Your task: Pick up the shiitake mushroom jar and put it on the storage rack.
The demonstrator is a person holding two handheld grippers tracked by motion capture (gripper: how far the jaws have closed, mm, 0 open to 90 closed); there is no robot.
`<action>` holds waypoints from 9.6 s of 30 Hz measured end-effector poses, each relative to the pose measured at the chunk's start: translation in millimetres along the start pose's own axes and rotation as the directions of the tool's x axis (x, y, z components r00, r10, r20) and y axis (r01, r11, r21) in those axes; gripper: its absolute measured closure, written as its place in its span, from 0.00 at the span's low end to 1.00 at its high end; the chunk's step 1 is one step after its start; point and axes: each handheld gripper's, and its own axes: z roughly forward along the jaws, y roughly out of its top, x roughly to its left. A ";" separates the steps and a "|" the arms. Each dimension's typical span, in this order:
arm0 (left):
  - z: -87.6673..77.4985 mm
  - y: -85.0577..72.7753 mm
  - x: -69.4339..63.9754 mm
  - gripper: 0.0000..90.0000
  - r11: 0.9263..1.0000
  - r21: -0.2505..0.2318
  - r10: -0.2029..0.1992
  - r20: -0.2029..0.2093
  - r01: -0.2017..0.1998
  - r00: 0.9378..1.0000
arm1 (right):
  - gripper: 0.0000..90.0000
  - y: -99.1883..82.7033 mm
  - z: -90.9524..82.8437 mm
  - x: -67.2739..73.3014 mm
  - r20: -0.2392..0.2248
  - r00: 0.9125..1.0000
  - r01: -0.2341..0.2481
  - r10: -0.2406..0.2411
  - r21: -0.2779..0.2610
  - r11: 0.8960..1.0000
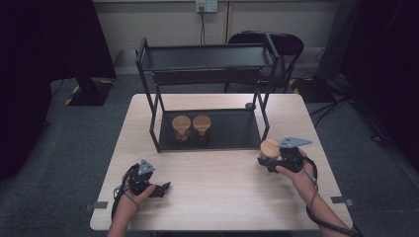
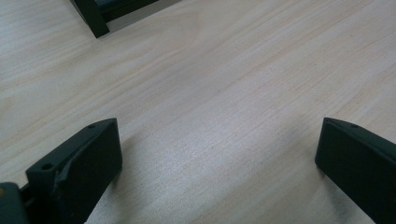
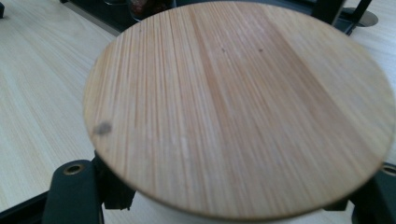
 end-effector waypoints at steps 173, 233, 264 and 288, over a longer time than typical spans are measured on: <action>-0.5 -0.4 1.0 0.00 1.000 0.001 0.009 0.007 -0.009 1.000 | 0.03 97.6 158.2 24.1 0.069 0.996 -0.062 0.057 0.062 0.996; -0.5 -0.5 0.9 0.00 1.000 0.000 0.009 0.006 -0.009 1.000 | 0.03 64.1 84.2 45.7 0.019 0.999 -0.032 0.032 0.030 0.999; -0.5 -0.5 0.9 0.00 1.000 0.000 0.009 0.006 -0.009 1.000 | 0.03 35.7 62.5 53.4 -0.011 1.000 0.001 0.000 0.036 0.999; -0.6 -0.4 1.2 0.00 1.000 0.002 0.013 0.005 -0.013 1.000 | 0.03 19.2 43.9 53.6 -0.023 1.000 0.018 -0.017 0.037 0.999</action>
